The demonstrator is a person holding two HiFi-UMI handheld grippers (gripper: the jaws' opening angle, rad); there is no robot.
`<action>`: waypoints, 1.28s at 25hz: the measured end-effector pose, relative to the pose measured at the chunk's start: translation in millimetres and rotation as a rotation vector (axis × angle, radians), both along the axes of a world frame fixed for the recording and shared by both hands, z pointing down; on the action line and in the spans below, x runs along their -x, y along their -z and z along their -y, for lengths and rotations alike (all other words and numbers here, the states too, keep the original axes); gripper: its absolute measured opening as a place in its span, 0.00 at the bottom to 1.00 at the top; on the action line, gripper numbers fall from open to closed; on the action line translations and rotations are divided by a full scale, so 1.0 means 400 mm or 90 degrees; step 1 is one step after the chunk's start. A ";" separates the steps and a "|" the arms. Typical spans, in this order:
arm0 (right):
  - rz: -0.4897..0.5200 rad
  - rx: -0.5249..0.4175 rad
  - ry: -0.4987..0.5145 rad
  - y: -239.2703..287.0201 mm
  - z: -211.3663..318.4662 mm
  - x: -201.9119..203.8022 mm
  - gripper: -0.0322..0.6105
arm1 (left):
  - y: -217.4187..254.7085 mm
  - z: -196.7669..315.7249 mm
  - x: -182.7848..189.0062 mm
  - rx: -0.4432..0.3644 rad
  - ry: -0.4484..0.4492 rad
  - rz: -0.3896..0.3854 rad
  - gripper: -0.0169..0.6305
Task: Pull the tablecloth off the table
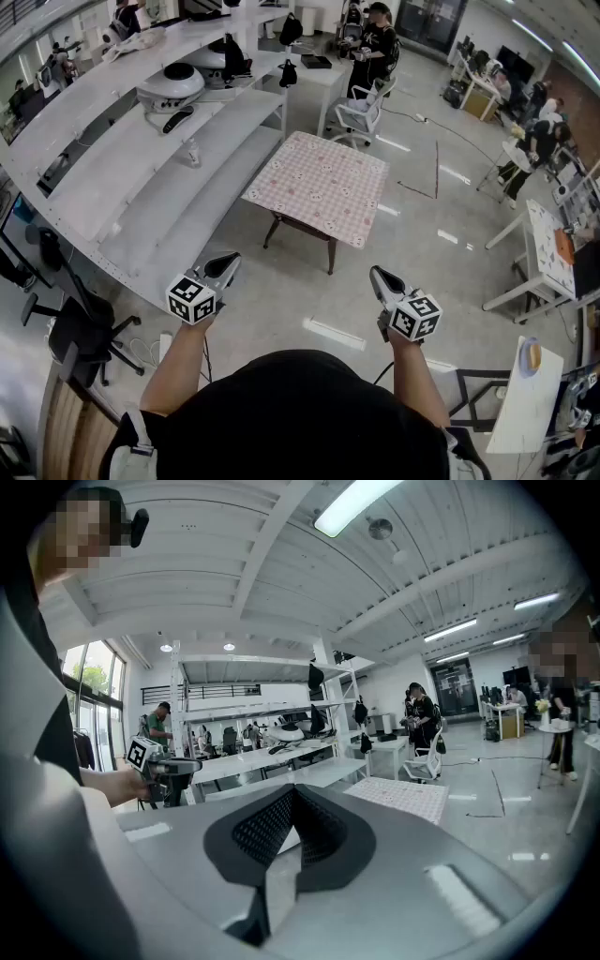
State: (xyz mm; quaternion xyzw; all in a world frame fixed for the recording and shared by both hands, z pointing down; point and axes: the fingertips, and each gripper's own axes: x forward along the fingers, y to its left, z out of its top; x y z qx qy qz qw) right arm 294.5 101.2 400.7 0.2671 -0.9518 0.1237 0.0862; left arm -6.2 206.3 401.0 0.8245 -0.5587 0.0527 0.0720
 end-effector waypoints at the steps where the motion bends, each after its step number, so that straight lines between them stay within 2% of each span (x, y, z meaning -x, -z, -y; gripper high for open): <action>1: 0.000 0.000 0.002 0.000 0.005 -0.008 0.10 | 0.001 0.005 -0.011 0.002 0.000 0.000 0.03; 11: -0.001 0.000 0.016 -0.016 0.078 -0.090 0.10 | 0.011 0.063 -0.095 0.009 0.014 0.012 0.03; 16: -0.072 -0.064 0.032 -0.029 0.105 -0.107 0.10 | 0.006 0.097 -0.130 0.016 0.021 0.021 0.03; 23: -0.086 -0.094 0.047 -0.035 0.158 -0.151 0.10 | 0.002 0.151 -0.205 0.020 0.024 0.027 0.04; 32: -0.093 -0.098 0.056 -0.060 0.237 -0.210 0.30 | -0.002 0.192 -0.284 0.022 0.019 0.029 0.16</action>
